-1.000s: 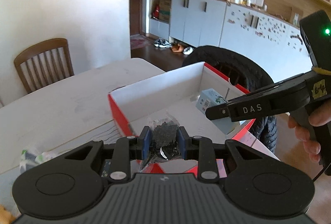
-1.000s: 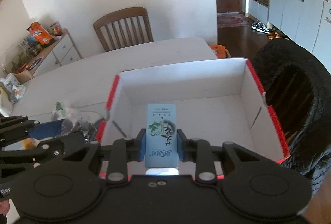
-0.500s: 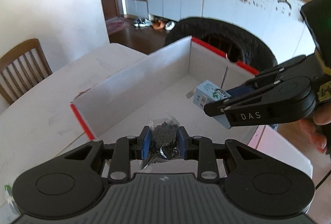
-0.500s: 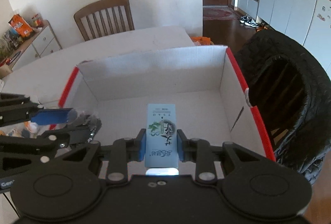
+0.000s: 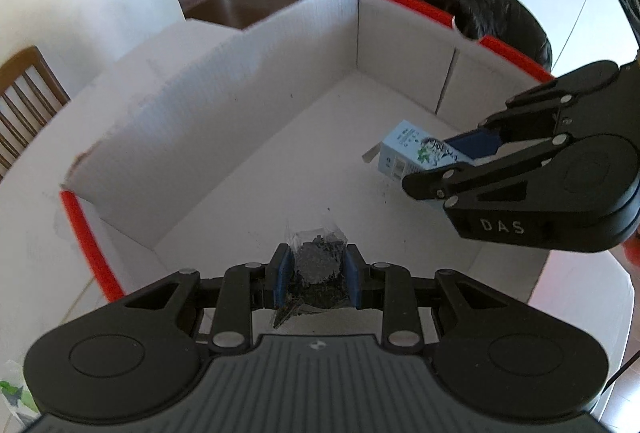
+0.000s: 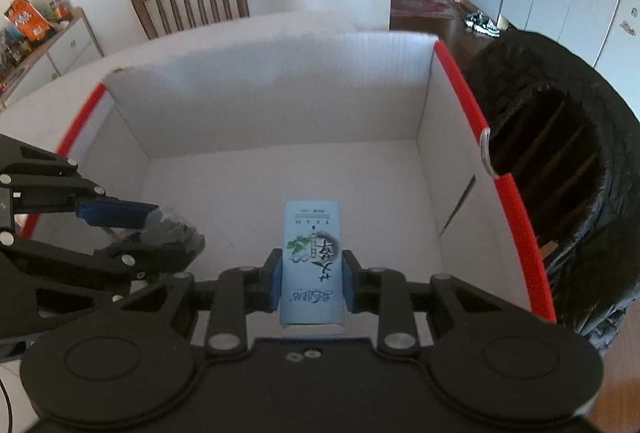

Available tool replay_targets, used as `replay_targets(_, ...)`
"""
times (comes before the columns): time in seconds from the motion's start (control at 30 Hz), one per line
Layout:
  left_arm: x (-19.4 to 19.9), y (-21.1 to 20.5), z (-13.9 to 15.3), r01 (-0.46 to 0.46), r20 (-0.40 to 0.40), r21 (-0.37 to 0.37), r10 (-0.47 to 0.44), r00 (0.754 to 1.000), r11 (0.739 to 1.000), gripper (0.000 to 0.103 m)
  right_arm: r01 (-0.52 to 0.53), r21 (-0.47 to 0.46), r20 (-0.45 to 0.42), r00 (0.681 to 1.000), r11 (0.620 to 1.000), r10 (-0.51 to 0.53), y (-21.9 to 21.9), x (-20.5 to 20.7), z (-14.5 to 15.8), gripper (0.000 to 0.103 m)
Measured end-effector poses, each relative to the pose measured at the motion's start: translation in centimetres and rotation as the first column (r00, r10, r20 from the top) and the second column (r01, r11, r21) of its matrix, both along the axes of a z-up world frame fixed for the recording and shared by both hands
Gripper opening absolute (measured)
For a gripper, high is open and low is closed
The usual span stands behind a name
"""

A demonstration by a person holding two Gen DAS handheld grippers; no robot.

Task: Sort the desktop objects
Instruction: 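Open the right gripper to drop the carton while the left releases the black bag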

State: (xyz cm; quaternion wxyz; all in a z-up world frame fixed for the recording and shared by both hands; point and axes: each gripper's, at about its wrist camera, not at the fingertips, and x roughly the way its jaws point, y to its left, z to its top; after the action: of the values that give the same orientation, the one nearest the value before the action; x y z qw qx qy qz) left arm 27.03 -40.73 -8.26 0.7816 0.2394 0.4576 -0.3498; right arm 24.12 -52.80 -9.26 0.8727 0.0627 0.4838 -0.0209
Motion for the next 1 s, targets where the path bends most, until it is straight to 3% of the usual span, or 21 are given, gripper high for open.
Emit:
replay_targets(0.37, 0.7, -0.1, -1.7, 0.011, -0.077, 0.041, -0.008, 0.997, 0.999, 0.027, -0.026, -0.009, -0.062, 0.998, 1.0, 0.026, 0.2, 0.9, -1.3, 0.028)
replay_targets(1.0, 1.1, -0.3, -1.8, -0.001, -0.102, 0.087, 0.01, 0.995, 0.996, 0.032, -0.037, 0.019, -0.069, 0.997, 0.999, 0.038, 0.0, 0.8, -0.7, 0.035)
